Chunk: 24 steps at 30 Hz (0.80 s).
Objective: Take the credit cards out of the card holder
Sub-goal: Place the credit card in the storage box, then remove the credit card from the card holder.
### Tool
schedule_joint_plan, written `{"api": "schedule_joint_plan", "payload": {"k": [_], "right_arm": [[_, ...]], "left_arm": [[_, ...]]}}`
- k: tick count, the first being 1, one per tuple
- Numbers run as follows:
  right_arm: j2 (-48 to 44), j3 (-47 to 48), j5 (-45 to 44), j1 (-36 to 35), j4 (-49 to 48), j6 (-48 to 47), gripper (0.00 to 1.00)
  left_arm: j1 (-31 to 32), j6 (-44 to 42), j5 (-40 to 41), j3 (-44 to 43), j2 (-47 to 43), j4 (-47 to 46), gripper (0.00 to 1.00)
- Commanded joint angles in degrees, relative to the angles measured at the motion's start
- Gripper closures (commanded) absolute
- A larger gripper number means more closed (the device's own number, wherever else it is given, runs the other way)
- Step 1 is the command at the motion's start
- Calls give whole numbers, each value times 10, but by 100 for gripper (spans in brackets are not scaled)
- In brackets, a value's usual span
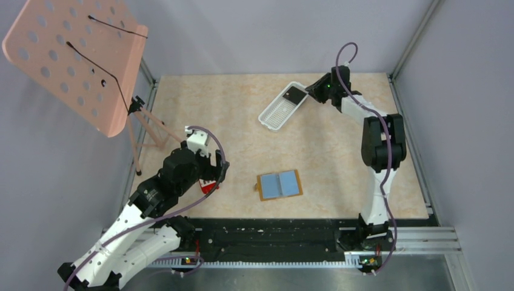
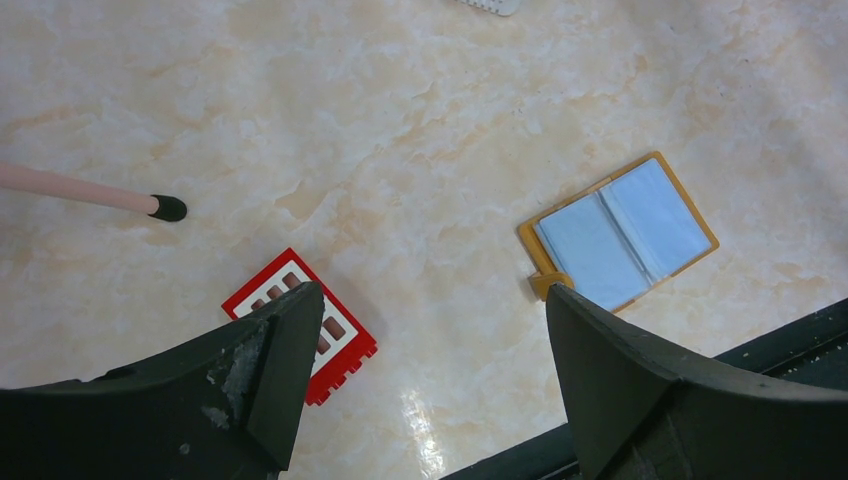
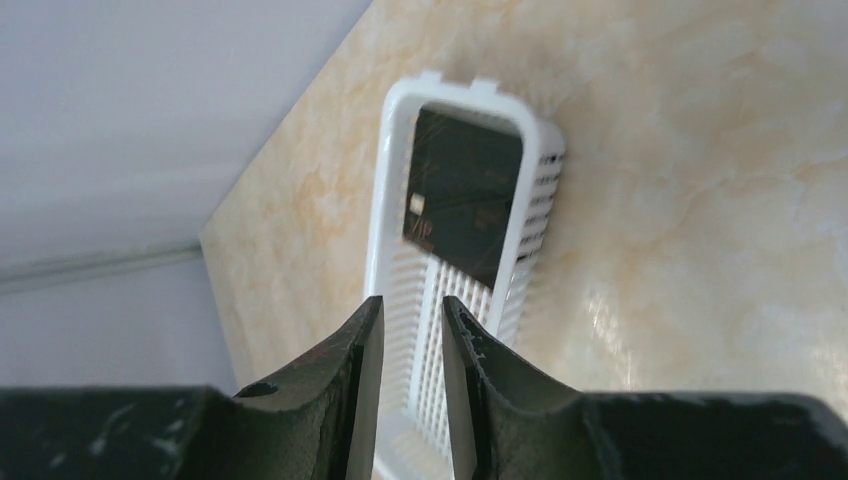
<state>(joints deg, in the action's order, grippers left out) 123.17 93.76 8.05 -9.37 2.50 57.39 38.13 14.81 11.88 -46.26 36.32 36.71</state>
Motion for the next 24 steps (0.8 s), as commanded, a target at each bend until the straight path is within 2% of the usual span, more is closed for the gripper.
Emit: {"api": "schedule_joint_plan", "payload": {"k": [1, 8, 11, 18, 24], "right_arm": [[-120, -74, 102, -14, -48, -76, 73], [-264, -213, 73, -77, 17, -207, 75], [-319, -274, 44, -121, 48, -250, 74], [-433, -429, -6, -257, 60, -215, 71], [-462, -503, -129, -388, 44, -158, 64]], "left_arm": [[-2, -5, 11, 1, 9, -23, 13], [-2, 22, -11, -7, 15, -19, 13], [-2, 60, -74, -2, 16, -22, 13], [-2, 173, -183, 62, 36, -60, 16], [-1, 216, -237, 115, 38, -98, 19]]}}
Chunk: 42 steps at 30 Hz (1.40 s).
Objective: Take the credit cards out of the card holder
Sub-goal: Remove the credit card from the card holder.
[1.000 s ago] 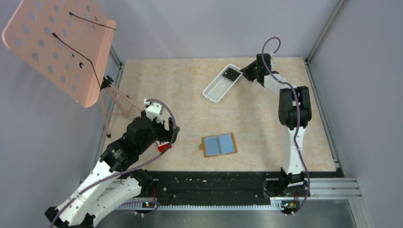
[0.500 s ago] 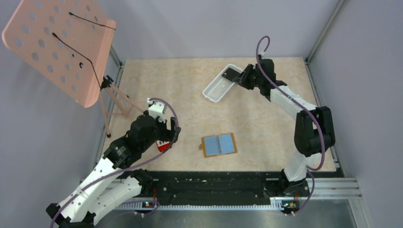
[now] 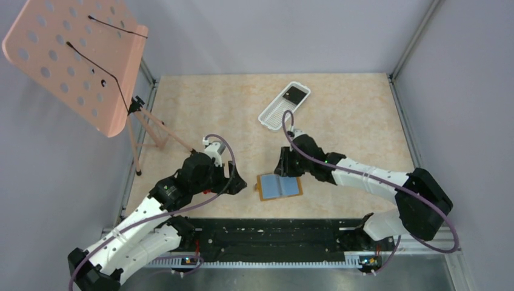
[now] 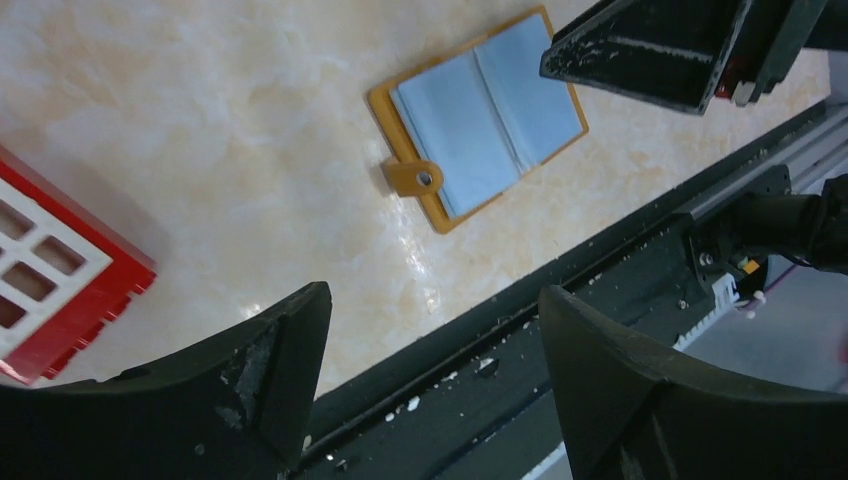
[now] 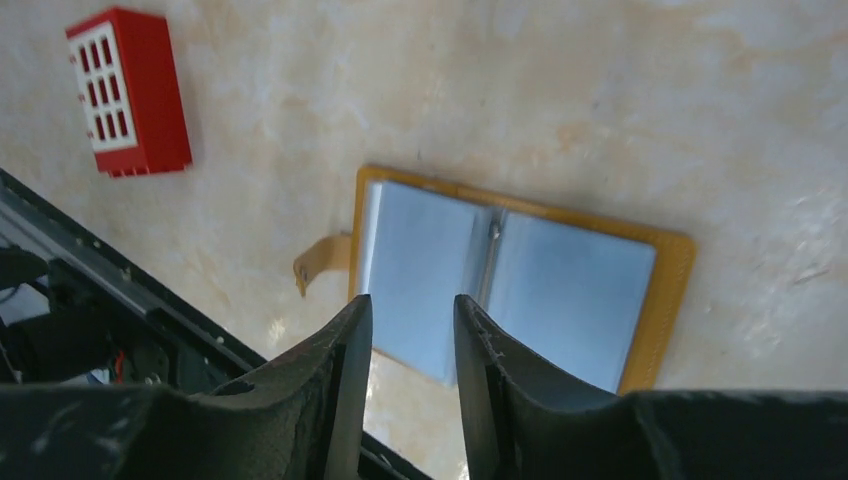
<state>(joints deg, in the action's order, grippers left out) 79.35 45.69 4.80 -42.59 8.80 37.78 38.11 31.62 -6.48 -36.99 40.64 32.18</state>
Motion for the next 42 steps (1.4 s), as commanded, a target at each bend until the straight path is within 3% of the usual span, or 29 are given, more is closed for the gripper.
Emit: {"api": "schedule_joint_plan", "payload": {"k": [1, 4, 16, 21, 30, 42], "right_arm": [[-19, -25, -107, -71, -22, 44, 62], [6, -8, -150, -115, -5, 42, 51], [115, 57, -245, -180, 28, 28, 45], [156, 83, -276, -206, 41, 28, 37], [190, 102, -321, -220, 79, 32, 38], [171, 79, -323, -220, 47, 36, 54]], "left_arm": [[-1, 52, -53, 26, -7, -48, 19], [-1, 54, -43, 32, -25, -35, 21], [-1, 12, 13, -12, -98, 22, 20], [-1, -14, 45, -51, -101, 70, 20], [-1, -16, 68, -24, -156, 47, 20], [-1, -15, 81, -22, -158, 45, 20]]}}
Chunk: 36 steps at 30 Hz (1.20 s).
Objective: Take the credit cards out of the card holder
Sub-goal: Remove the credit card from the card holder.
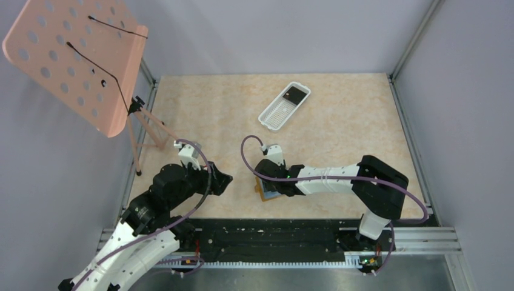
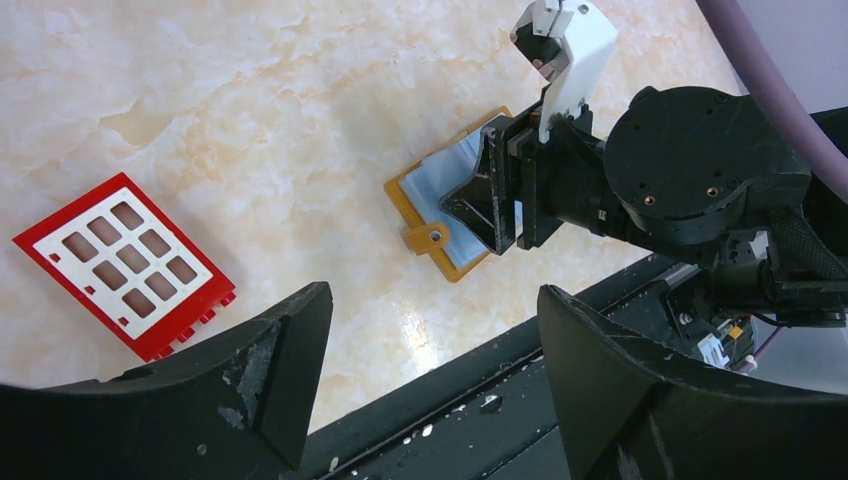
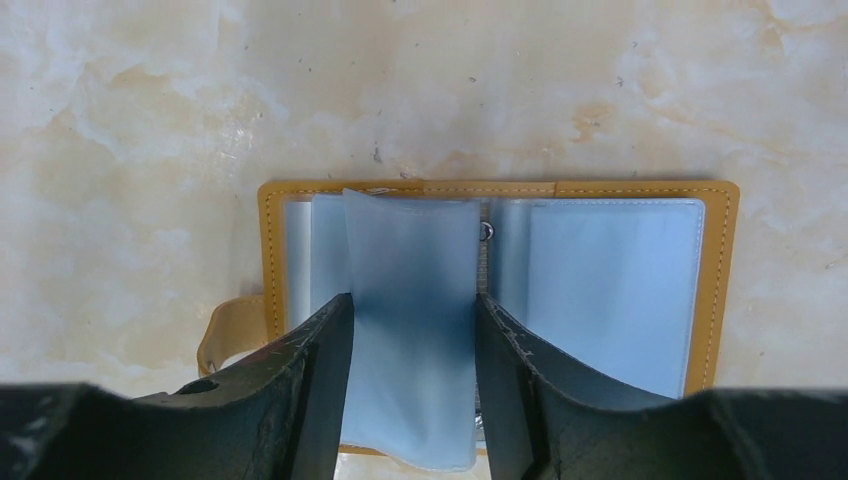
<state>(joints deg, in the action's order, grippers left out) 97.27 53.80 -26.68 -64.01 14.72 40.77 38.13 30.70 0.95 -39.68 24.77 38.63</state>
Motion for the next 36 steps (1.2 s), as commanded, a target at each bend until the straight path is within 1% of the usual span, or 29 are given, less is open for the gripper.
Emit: {"api": "schedule_joint_plan", "payload": {"k": [1, 4, 8, 11, 13, 16, 19, 23, 27, 36], "right_arm": [[-15, -10, -7, -6, -22, 8, 55], [-42, -34, 2, -3, -56, 10, 59], [-94, -83, 38, 23, -109, 11, 68], [-133, -97, 43, 34, -100, 12, 71], [-156, -93, 48, 34, -85, 13, 69], [-169, -74, 60, 32, -56, 13, 55], [-156, -57, 44, 21, -24, 16, 47], [-129, -38, 8, 2, 3, 19, 46], [-99, -19, -9, -8, 23, 16, 47], [-57, -14, 15, -12, 6, 14, 46]], "left_arm": [[-1, -6, 7, 5, 1, -19, 20], [-1, -5, 7, 6, 2, -18, 20], [-1, -5, 7, 4, 2, -16, 20], [-1, -4, 9, 4, 1, -15, 20], [-1, -5, 11, 4, -1, -16, 20], [-1, -5, 12, 5, -3, -17, 20], [0, -6, 11, 5, -3, -18, 20], [-1, -6, 9, 5, -9, -17, 20], [-1, -6, 10, 5, -15, -18, 20], [-1, -6, 10, 5, -15, -19, 20]]}}
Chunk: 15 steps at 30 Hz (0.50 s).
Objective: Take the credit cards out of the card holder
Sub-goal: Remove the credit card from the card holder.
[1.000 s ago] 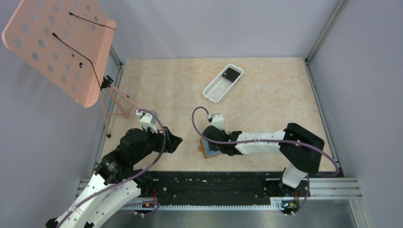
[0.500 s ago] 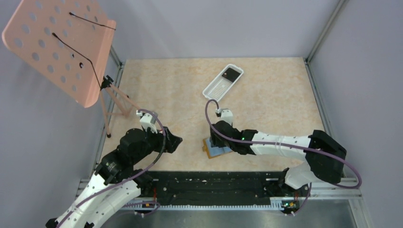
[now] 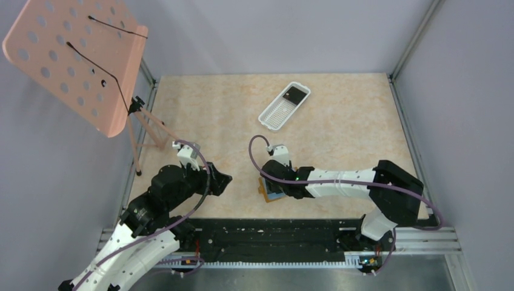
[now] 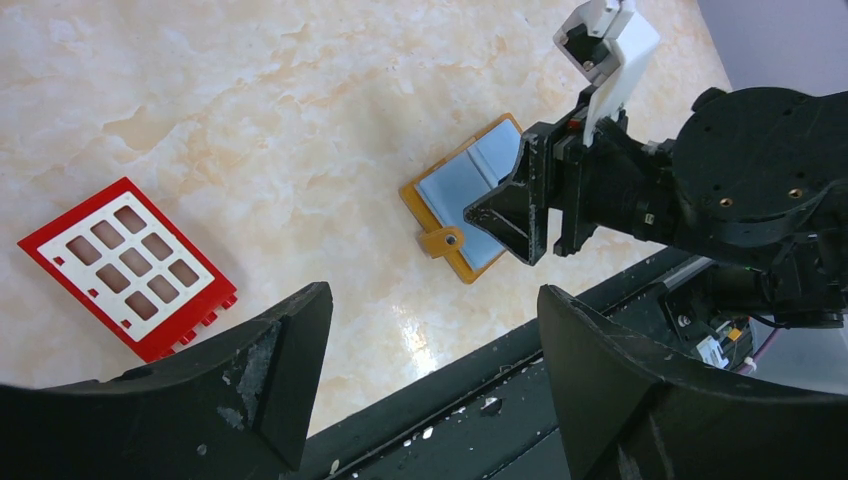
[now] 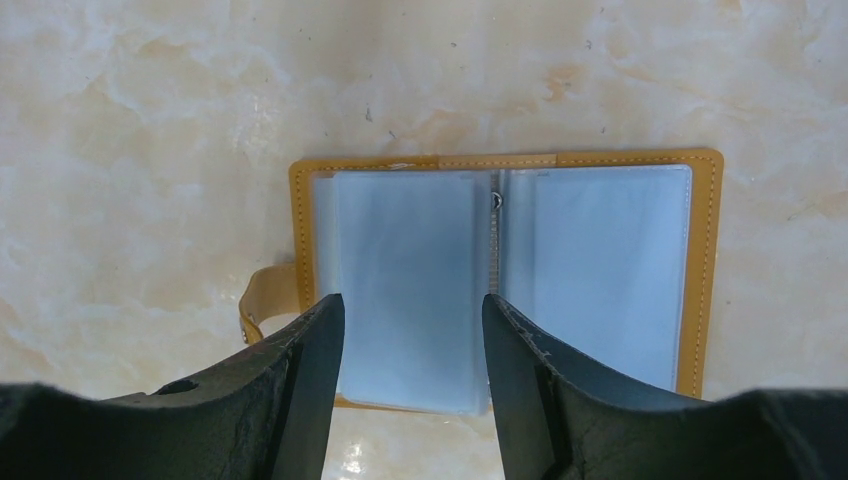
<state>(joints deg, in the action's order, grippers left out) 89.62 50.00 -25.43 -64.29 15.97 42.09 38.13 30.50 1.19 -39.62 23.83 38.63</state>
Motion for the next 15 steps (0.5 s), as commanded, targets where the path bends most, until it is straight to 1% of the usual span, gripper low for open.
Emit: {"api": "schedule_joint_plan", "payload": {"k": [1, 6, 11, 15], "right_arm": [[24, 25, 4, -11, -10, 3, 46], [43, 33, -1, -19, -14, 0, 44], [72, 53, -34, -32, 16, 0, 42], [82, 62, -44, -39, 29, 2, 41]], "left_arm": [[-1, -4, 7, 5, -6, -19, 20], [-1, -4, 8, 6, -6, -20, 20], [0, -4, 8, 6, -5, -20, 20], [0, -4, 9, 6, -5, -21, 20]]}}
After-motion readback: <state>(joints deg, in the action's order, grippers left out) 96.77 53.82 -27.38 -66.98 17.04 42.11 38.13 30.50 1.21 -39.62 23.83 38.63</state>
